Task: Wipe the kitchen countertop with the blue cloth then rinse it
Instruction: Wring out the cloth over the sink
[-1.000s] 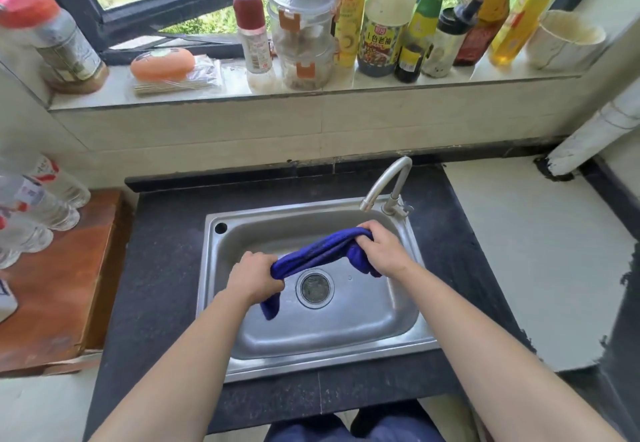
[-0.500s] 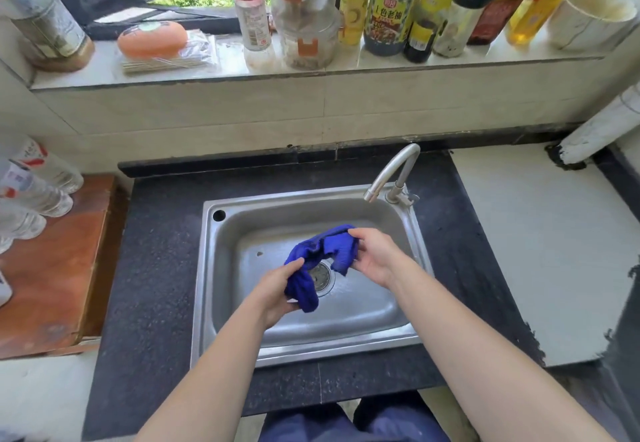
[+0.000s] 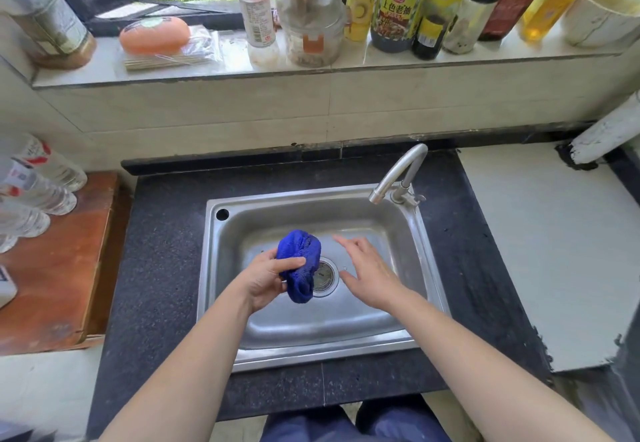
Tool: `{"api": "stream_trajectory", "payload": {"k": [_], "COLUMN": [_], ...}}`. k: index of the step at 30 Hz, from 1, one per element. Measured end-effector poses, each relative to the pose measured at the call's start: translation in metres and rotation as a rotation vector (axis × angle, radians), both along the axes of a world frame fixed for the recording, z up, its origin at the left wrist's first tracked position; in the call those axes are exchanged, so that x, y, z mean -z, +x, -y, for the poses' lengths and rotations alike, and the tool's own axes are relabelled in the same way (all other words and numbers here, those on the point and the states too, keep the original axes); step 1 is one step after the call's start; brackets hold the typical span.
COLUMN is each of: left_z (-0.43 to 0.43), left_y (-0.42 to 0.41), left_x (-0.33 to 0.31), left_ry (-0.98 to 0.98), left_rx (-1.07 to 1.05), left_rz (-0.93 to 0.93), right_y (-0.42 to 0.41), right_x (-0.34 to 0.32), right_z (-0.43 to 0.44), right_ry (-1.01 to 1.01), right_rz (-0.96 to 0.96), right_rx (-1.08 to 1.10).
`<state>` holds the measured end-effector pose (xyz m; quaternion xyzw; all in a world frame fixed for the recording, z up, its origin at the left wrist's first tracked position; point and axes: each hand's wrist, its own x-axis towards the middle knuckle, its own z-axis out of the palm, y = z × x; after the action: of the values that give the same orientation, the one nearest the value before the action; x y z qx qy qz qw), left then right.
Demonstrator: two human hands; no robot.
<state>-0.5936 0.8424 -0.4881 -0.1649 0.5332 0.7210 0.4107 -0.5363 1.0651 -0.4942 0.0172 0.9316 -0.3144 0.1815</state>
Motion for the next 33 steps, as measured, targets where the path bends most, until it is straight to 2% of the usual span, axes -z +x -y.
{"api": "stream_trajectory", "payload": {"k": [4,8,10,14,17,20,23,26,28,31,33], "left_z": [0.0,-0.008,-0.011,-0.004,-0.002,-0.004,-0.008,-0.016,-0.018,-0.016,-0.014], "left_y": [-0.005,-0.008,-0.008,-0.011,-0.005,0.0,0.009,0.017,0.015,0.01,0.006], "left_x": [-0.015,-0.029,-0.03,-0.018,-0.014,-0.011,-0.008,-0.004,0.0,-0.001,-0.006], "left_ry": [0.031,-0.029,-0.196,-0.909,-1.007,-0.911,-0.782,-0.934,-0.969,-0.833,-0.629], "left_rx": [0.196,0.474,0.585,0.865,0.907,0.854,0.758,0.63,0.541,0.529,0.472], "left_rz": [-0.049,-0.15,-0.273,-0.813,-0.953,-0.84,-0.718,-0.747,-0.765,-0.706,-0.499], "right_y": [-0.004,-0.02,-0.025,-0.034,-0.032,-0.03,-0.031,-0.033,-0.035,-0.032,-0.027], "right_x": [0.005,0.0,0.0,-0.008,-0.013,-0.016,-0.019,-0.025,-0.029,-0.026,-0.021], "right_z": [0.004,0.016,0.016,0.002,0.001,0.006,0.012,0.016,0.012,0.001,-0.001], "right_ry": [-0.059,-0.117,-0.054,0.04,-0.018,-0.144,-0.181,-0.227,-0.245,-0.248,-0.263], "right_rz": [-0.139,-0.143,-0.127,0.0,0.12,0.238,0.269,0.293,0.318,0.295,0.178], "right_rx": [-0.12,-0.152,-0.166,-0.25,-0.19,-0.005,0.088,0.112,0.097,0.071,0.064]}}
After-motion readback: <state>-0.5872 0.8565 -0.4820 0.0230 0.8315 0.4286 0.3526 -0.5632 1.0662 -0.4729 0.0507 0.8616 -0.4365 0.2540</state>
